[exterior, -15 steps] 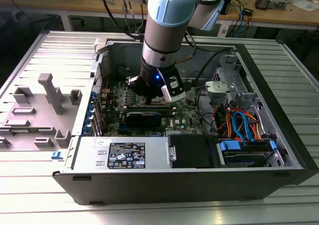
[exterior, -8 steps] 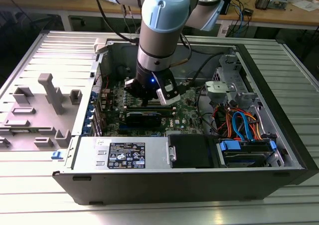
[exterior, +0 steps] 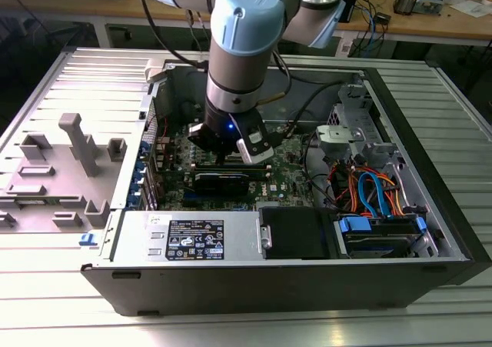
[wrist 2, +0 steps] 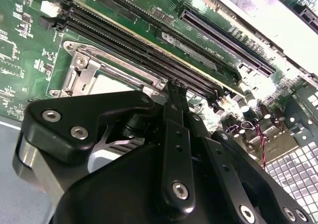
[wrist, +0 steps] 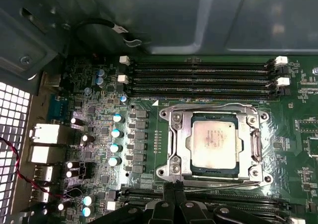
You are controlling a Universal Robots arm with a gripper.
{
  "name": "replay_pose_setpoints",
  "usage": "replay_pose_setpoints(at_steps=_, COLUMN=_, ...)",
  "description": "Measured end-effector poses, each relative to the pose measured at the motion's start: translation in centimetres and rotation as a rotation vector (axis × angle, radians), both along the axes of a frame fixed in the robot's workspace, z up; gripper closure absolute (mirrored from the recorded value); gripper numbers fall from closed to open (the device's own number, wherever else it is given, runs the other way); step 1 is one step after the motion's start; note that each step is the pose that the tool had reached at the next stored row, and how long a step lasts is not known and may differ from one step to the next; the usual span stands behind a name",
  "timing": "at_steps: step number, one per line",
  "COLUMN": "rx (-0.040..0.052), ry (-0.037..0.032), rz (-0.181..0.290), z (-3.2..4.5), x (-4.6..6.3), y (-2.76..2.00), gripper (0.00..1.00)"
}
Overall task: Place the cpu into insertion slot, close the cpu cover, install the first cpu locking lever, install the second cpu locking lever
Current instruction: 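Install the second cpu locking lever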
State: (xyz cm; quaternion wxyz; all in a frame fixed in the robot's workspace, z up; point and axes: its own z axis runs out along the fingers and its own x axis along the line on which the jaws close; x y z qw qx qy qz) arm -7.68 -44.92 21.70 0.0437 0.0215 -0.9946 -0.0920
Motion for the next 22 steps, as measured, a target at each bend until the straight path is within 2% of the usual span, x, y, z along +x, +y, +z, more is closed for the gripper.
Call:
replay_pose_setpoints(at_steps=2, rx=0.0051, ry=-0.0071, rz=0.005, z=-0.04, x=-0.1, y=0.0, gripper=0.89)
replay_pose_setpoints(at_steps=5, rx=0.0127, ry=-0.0107, rz=0.012, z=-0.21, x=-0.5, y=-0.02, gripper=0.89)
replay_pose_setpoints(at_steps=11, rx=0.0154, ry=-0.0218, rz=0.022, z=-0.72, x=-1.0, y=-0.03, gripper=0.89)
replay_pose_setpoints(at_steps=13, rx=0.0238, ry=-0.0227, rz=0.029, z=-0.8, x=-1.2, y=-0.03, gripper=0.89)
replay_pose_setpoints(at_steps=22, rx=0.0244, ry=-0.0228, rz=0.029, z=-0.82, x=-1.3, y=-0.03, gripper=0.89)
